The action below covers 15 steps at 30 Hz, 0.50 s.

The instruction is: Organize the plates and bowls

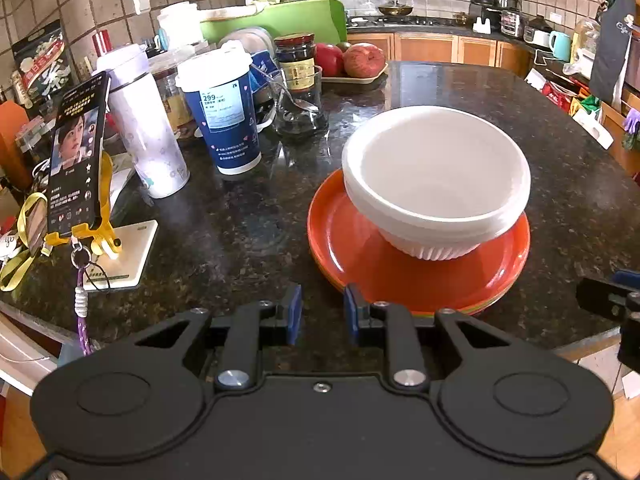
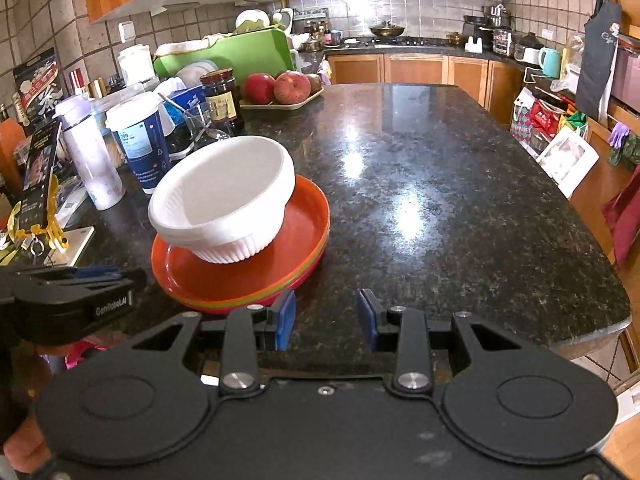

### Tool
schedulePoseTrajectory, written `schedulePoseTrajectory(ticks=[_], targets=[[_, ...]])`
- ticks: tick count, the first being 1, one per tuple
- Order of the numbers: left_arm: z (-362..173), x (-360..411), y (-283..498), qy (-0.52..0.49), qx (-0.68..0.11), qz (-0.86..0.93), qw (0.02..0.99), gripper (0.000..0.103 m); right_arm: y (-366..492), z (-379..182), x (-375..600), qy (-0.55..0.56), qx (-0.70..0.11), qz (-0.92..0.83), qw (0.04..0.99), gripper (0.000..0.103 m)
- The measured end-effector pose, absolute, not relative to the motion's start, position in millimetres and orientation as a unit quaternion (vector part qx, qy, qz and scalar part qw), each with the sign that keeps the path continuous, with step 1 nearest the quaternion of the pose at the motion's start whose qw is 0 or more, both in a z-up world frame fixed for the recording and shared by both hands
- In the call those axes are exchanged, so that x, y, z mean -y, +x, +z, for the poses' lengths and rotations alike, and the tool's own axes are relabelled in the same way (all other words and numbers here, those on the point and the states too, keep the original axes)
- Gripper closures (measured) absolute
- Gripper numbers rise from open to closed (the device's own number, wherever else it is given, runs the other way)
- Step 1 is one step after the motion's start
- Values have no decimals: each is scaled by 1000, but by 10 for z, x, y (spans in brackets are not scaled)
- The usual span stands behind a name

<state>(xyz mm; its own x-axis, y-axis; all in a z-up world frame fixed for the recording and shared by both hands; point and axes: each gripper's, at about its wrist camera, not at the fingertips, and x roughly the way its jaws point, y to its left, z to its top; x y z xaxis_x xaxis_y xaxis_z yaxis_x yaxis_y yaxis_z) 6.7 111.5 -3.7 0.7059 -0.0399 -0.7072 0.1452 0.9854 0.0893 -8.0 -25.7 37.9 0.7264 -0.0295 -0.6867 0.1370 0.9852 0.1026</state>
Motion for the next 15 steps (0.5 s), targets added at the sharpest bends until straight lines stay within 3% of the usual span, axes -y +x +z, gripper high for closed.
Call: schedulePoseTrajectory(ticks=[15], targets=[[-41,-1124,151,56,-380,-49,922,70,44,344,315,77,-369,-46,925,66]])
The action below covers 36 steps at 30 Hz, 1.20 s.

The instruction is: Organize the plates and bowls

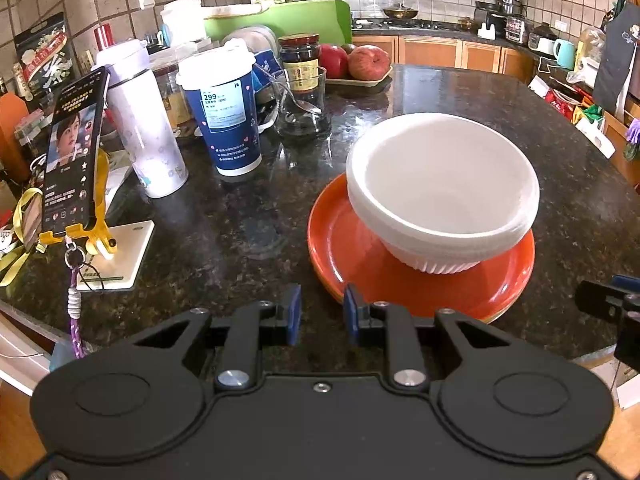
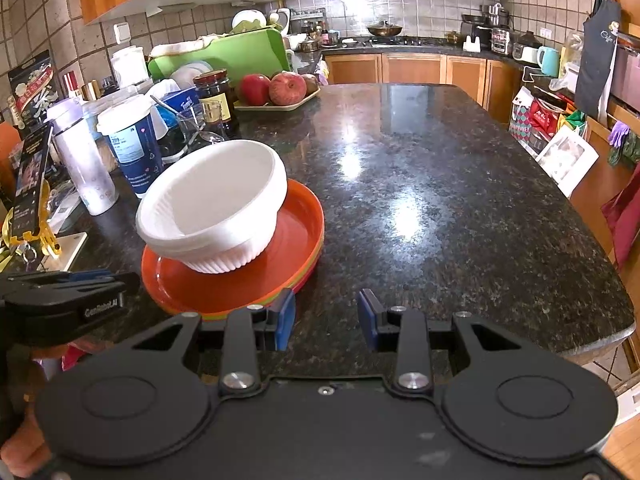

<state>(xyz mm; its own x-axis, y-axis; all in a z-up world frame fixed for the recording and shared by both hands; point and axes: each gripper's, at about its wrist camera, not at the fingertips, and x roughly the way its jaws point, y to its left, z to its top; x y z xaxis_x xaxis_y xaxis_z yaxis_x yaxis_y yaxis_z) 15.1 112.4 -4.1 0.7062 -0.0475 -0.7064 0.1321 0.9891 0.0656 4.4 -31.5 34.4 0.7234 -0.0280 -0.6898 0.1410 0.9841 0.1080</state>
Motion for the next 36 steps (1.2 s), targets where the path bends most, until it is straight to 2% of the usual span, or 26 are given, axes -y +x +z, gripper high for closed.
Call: schedulePoseTrajectory(ticks=[36], targets=[[-17,-986,182,49,-391,-55,918,70,116,358,421,71,-368,-29,927,66]])
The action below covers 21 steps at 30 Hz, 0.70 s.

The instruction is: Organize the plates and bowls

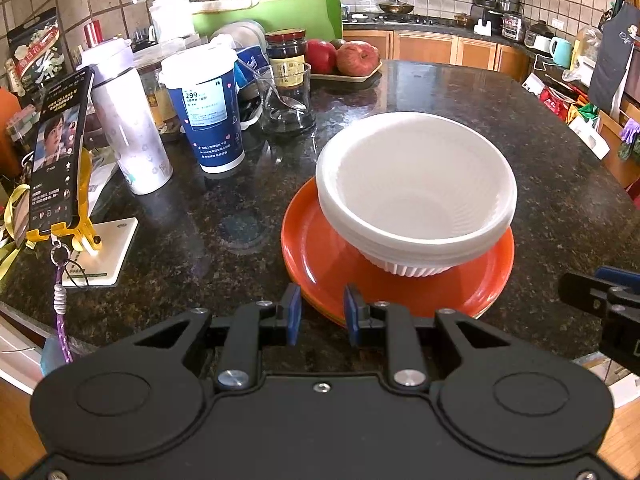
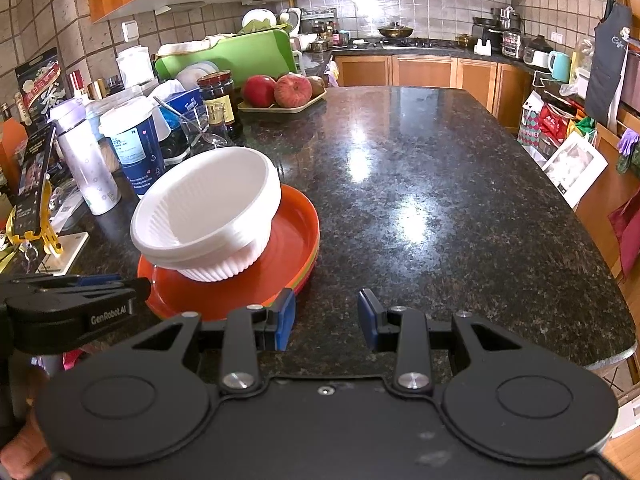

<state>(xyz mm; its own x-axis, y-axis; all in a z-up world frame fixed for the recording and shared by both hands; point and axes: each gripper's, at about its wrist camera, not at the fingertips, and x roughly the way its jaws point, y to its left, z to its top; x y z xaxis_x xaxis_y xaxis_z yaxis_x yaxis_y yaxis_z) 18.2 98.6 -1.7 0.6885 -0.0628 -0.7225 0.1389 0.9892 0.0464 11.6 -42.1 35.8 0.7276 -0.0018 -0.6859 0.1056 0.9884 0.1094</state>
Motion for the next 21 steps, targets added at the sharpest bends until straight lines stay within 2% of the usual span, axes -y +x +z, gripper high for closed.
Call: schedulePoseTrajectory(ticks=[21], targets=[[-22,-993,133,52,-392,-60,916,70,94,349,375,69,-369,-27,927,66]])
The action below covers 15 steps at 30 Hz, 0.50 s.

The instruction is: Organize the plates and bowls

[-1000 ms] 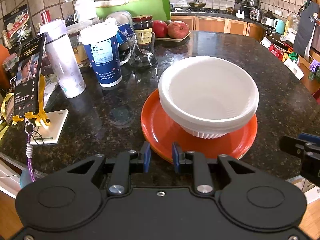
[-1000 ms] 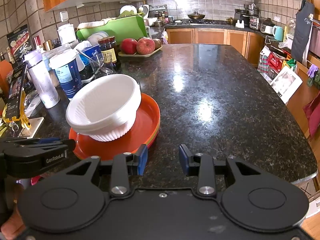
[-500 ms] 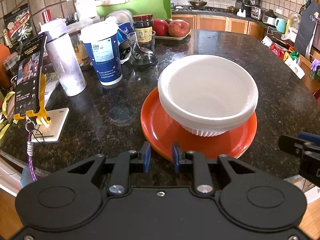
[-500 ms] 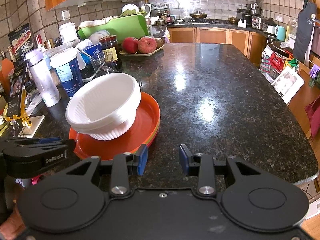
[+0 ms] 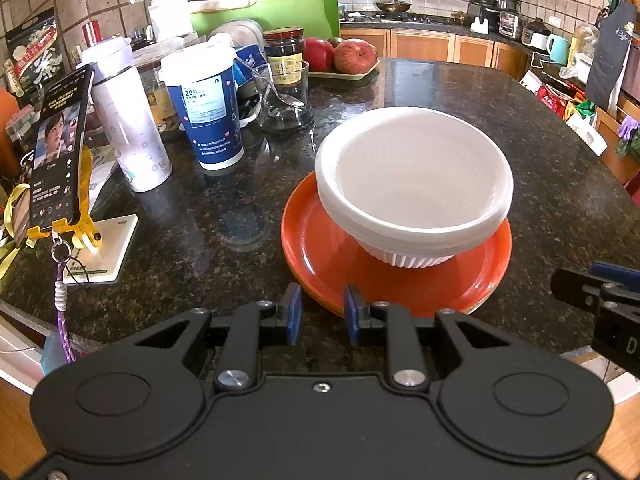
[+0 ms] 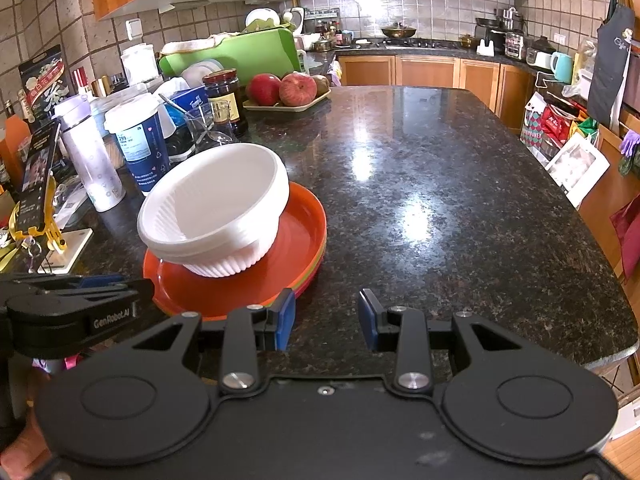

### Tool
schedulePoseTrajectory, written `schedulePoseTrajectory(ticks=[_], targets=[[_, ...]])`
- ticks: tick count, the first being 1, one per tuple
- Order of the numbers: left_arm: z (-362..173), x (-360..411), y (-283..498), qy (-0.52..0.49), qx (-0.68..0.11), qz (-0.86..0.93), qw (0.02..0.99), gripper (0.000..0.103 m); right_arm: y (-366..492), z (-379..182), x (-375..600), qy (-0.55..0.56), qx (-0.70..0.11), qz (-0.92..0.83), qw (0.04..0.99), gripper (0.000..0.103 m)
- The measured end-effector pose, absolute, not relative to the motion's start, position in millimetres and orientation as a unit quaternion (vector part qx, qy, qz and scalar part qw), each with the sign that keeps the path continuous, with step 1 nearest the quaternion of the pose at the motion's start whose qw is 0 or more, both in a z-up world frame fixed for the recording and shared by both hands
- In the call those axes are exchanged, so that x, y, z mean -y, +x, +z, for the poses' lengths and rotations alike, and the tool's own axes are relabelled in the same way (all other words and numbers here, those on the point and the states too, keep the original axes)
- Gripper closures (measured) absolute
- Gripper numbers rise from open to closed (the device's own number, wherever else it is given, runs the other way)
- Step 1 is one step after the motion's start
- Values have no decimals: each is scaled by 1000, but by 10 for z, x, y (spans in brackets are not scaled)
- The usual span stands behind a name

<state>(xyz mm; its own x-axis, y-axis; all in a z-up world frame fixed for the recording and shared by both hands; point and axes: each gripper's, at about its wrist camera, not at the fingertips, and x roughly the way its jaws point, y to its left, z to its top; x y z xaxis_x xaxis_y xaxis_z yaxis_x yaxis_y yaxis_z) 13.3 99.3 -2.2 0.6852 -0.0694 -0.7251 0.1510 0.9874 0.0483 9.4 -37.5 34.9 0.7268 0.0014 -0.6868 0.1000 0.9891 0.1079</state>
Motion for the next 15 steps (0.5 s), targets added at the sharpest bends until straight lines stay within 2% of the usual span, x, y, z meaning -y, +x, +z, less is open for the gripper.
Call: schedulePoseTrajectory(ticks=[15], targets=[[-20,-966,135,53,-391,-62,917,69,96,337,404,72,-370,-28,926,66]])
